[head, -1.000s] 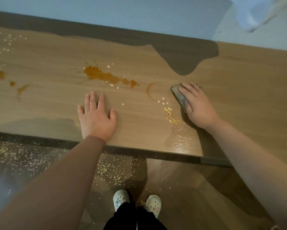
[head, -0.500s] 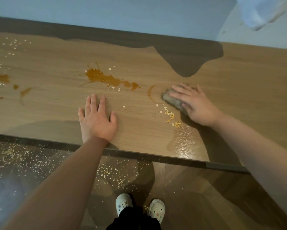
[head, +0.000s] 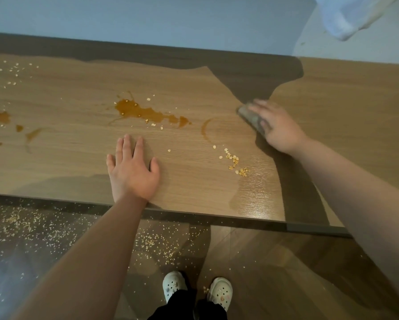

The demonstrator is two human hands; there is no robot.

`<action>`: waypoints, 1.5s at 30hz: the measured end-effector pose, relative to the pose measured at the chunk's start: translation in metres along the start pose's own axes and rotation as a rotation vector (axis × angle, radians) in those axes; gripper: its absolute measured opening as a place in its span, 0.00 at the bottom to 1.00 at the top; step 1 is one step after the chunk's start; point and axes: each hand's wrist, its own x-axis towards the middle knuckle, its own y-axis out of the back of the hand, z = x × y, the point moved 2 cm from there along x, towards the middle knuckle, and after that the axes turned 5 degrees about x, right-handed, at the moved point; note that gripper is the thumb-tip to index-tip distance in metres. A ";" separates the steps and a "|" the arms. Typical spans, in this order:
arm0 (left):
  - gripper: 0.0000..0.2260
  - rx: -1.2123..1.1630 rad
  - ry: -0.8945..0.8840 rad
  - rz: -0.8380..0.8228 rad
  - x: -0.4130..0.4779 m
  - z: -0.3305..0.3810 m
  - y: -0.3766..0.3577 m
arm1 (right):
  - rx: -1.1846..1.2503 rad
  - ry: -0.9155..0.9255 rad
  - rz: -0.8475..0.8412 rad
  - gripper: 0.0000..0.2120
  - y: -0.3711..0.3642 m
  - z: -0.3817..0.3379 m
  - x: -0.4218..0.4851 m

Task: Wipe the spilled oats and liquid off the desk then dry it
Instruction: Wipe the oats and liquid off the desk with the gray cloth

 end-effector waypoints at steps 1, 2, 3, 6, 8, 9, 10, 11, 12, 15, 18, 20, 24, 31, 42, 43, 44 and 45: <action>0.28 -0.002 0.000 0.003 0.000 0.000 0.000 | 0.011 -0.152 0.114 0.24 0.002 0.007 0.004; 0.28 -0.002 0.000 0.004 0.000 0.000 0.000 | -0.008 -0.283 0.217 0.24 -0.003 0.004 0.005; 0.28 -0.002 0.000 0.004 0.001 0.000 0.000 | -0.049 -0.347 0.285 0.24 -0.011 -0.008 0.005; 0.28 -0.006 -0.006 0.005 0.002 -0.001 0.000 | -0.060 -0.097 0.149 0.25 -0.033 -0.044 -0.012; 0.28 -0.010 -0.010 0.001 0.001 -0.001 -0.001 | -0.069 0.120 -0.021 0.24 -0.027 -0.039 -0.033; 0.28 -0.009 -0.011 -0.002 0.001 -0.001 -0.001 | -0.107 0.160 -0.051 0.24 -0.019 -0.029 -0.039; 0.28 -0.003 -0.013 -0.001 0.001 -0.001 -0.002 | -0.145 0.131 -0.024 0.23 -0.013 -0.020 -0.042; 0.28 0.005 -0.015 0.001 0.001 -0.001 -0.002 | -0.163 0.039 0.054 0.23 -0.009 -0.012 -0.042; 0.28 0.012 -0.018 0.000 0.001 -0.001 -0.002 | -0.168 -0.107 0.156 0.23 -0.007 -0.006 -0.039; 0.28 0.009 -0.021 -0.003 0.001 -0.001 -0.002 | -0.046 -0.568 0.353 0.25 -0.015 -0.023 -0.021; 0.29 0.011 -0.026 -0.013 0.002 -0.001 -0.003 | -0.054 -0.480 0.296 0.26 -0.033 -0.056 -0.015; 0.29 0.017 -0.029 -0.017 0.002 -0.001 -0.003 | -0.062 -0.190 0.171 0.25 -0.038 -0.065 -0.029; 0.28 -0.001 -0.029 -0.039 0.001 0.001 0.000 | 0.023 -0.122 0.045 0.24 -0.005 -0.017 -0.043; 0.32 0.002 0.097 -0.025 -0.022 0.031 0.009 | -0.126 -0.427 0.215 0.30 -0.028 -0.055 -0.016; 0.35 -0.009 0.432 -0.117 -0.049 0.131 -0.018 | -0.134 -0.560 0.264 0.28 0.032 0.051 0.026; 0.35 -0.011 0.435 -0.100 -0.048 0.131 -0.020 | -0.107 -0.578 0.275 0.28 0.028 0.046 0.034; 0.35 -0.014 0.436 -0.090 -0.047 0.130 -0.021 | -0.086 -0.540 0.269 0.28 0.022 0.038 0.039; 0.35 -0.015 0.434 -0.085 -0.047 0.129 -0.021 | -0.087 -0.434 0.250 0.27 0.014 0.026 0.039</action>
